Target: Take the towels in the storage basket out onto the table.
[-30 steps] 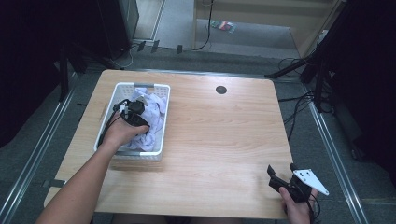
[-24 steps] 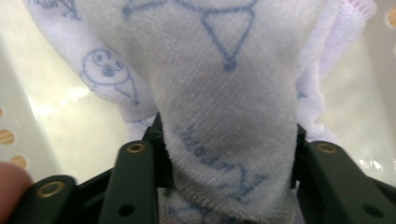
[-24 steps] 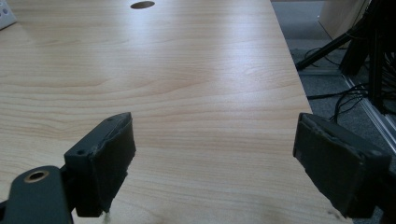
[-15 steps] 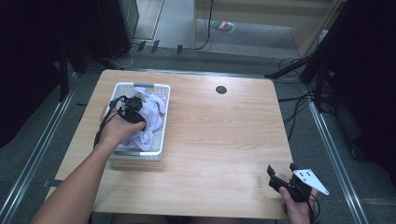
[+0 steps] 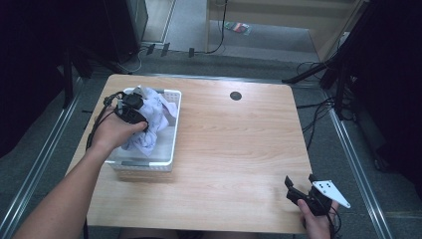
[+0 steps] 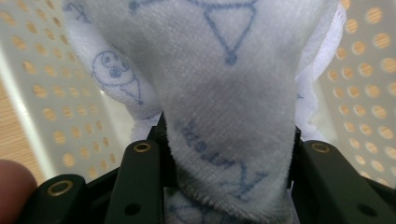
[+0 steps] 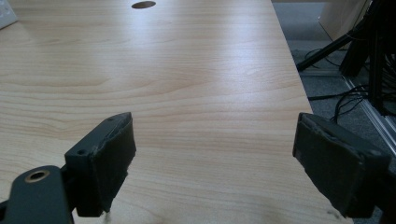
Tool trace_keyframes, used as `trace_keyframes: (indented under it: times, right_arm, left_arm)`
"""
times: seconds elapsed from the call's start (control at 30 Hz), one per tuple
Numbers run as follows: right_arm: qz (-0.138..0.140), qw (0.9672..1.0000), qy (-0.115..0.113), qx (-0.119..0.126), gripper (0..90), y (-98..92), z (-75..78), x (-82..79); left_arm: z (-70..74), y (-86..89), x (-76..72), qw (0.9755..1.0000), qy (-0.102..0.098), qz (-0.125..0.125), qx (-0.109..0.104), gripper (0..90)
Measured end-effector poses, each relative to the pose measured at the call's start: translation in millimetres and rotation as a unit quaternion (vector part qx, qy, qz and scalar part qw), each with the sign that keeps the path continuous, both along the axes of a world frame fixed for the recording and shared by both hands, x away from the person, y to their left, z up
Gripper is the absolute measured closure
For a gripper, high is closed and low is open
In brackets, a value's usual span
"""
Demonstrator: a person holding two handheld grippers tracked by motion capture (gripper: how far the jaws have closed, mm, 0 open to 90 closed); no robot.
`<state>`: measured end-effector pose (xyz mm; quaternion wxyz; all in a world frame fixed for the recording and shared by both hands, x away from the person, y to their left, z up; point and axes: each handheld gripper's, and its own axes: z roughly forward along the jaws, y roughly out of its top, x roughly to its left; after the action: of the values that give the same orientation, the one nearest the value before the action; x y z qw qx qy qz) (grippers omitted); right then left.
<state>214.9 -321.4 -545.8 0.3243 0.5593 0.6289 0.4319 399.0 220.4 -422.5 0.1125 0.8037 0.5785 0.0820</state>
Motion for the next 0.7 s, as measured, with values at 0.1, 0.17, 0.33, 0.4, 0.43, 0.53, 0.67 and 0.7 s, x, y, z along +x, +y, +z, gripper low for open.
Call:
trace_keyframes:
  times: [0.1,0.17,0.33,0.4,0.43,0.53,0.67,0.7]
  right_arm:
    - [-0.001,1.0,0.0,0.0,13.5,0.1,0.0,0.1]
    - [-0.002,1.0,0.002,0.002,13.5,0.2,0.0,0.0]
    - [-0.002,1.0,0.001,0.001,13.5,0.2,0.0,-0.1]
    - [-0.002,1.0,0.002,0.001,13.6,0.1,0.0,-0.3]
    - [-0.003,1.0,0.002,0.001,13.6,0.2,0.1,-0.5]
    - [-0.002,1.0,0.001,-0.001,13.6,0.2,0.0,-0.4]
    - [-0.002,1.0,0.001,-0.001,13.6,0.4,-0.1,-0.3]
    - [-0.002,1.0,0.001,-0.001,13.6,0.4,0.0,-0.3]
  left_arm:
    - [9.0,3.2,-1.7,1.0,-0.005,0.002,-0.002,59.2]
    - [17.4,4.3,-3.6,0.9999,-0.011,0.002,-0.004,59.2]
    - [31.1,3.4,-5.6,0.9998,-0.022,-0.001,-0.005,59.1]
    - [38.0,3.2,-6.2,0.9996,-0.026,-0.005,-0.005,59.1]
    - [43.3,2.5,-7.1,0.9995,-0.03,-0.006,-0.006,59.0]
    - [50.0,1.3,-8.3,0.9995,-0.032,-0.006,-0.004,59.0]
    - [61.1,-0.9,-9.5,0.9992,-0.039,-0.006,-0.003,58.9]
    - [63.8,-1.7,-9.6,0.9991,-0.041,-0.007,-0.003,59.0]
